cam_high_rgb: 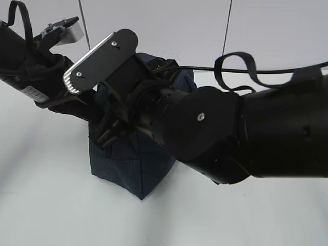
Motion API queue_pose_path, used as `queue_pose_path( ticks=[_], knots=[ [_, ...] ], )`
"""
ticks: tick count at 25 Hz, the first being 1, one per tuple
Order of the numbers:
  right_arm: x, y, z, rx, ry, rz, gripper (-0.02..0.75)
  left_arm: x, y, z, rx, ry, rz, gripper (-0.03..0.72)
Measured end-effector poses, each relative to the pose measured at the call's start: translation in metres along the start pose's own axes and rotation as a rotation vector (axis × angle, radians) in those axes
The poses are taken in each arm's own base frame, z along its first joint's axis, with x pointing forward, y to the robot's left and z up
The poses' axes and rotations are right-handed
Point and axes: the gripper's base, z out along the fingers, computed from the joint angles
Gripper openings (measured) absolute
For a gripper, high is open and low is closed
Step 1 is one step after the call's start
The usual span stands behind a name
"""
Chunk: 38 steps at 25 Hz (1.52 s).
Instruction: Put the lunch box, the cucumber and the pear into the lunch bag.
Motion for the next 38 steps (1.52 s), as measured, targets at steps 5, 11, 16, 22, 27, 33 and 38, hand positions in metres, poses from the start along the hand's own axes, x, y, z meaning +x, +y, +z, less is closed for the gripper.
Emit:
queue_pose_path(
  ticks=[5,11,16,22,27,33,38],
  knots=[
    [0.003,-0.008,0.003,0.019,0.010,0.007,0.000,0.000,0.000,0.000,0.002,-0.001,-0.001,0.004],
    [0.006,-0.019,0.006,0.053,0.020,0.012,0.000,0.000,0.000,0.000,0.005,0.002,0.000,0.004],
    [0.005,-0.022,0.007,0.072,0.008,-0.011,0.000,0.001,-0.001,0.000,0.006,0.009,0.002,0.004],
    [0.007,-0.035,0.010,0.105,0.010,-0.014,0.000,0.002,-0.001,0.000,0.006,0.018,0.005,0.004],
    [-0.004,-0.062,0.017,0.145,-0.011,0.033,0.000,0.002,-0.001,0.000,0.007,0.022,0.007,0.004],
    [-0.010,-0.073,0.032,0.096,-0.007,0.084,0.000,0.002,-0.001,0.000,0.006,0.023,0.007,0.004],
    [-0.003,-0.081,0.050,0.123,0.015,0.103,0.000,0.003,-0.001,0.000,0.006,0.028,0.010,0.004]
  ],
)
